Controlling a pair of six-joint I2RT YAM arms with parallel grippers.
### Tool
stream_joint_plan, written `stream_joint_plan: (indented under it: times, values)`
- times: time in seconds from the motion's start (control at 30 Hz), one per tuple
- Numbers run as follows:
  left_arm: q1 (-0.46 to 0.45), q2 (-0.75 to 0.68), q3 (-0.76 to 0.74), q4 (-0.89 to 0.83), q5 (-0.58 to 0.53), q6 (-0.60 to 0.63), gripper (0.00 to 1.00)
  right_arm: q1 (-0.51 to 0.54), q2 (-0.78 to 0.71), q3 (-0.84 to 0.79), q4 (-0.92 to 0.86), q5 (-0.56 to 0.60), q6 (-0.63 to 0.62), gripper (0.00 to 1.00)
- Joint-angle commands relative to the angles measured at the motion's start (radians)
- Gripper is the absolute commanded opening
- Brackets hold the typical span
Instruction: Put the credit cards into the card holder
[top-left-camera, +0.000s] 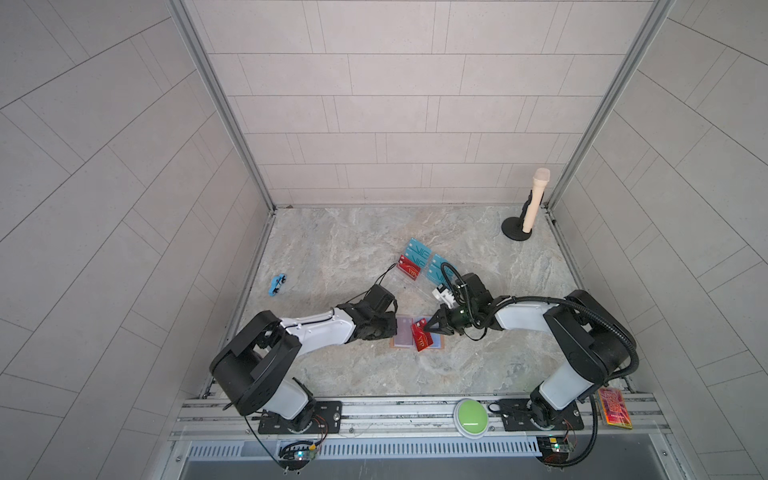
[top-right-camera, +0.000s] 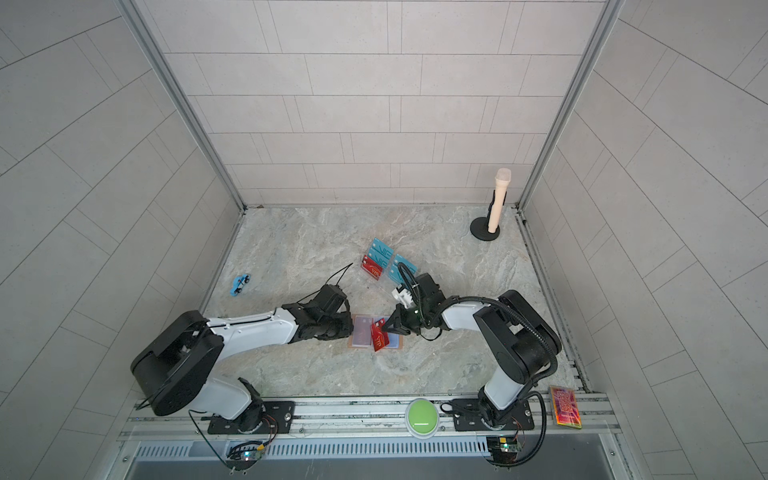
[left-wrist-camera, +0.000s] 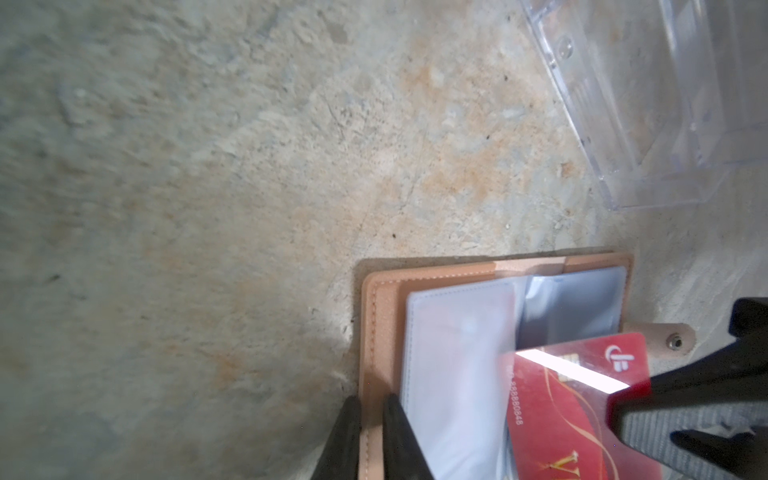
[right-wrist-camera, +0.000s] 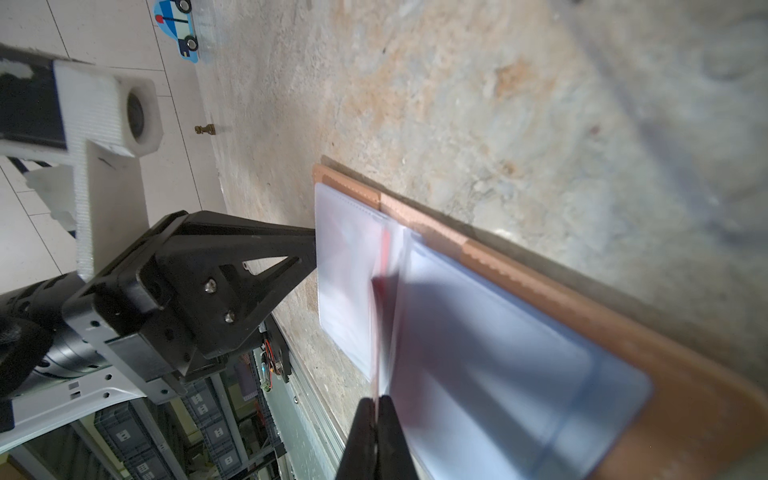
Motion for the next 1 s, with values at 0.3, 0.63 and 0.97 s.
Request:
stream_joint_plan:
  times: [0.3,0.63,0.97]
  values:
    - [-0.005,0.010,-0.006,-0.040,-0.009,0.012,0.16,-0.005,0.038,-0.010,0.102,-0.001,0.004,0.00]
    - [-0.005,0.008,-0.003,-0.046,-0.011,0.013,0.16,-0.005,0.086,-0.011,0.210,0.014,0.049,0.00]
    - [-0.005,0.008,-0.002,-0.049,-0.010,0.016,0.16,-0.006,0.106,-0.042,0.222,0.023,0.032,0.00]
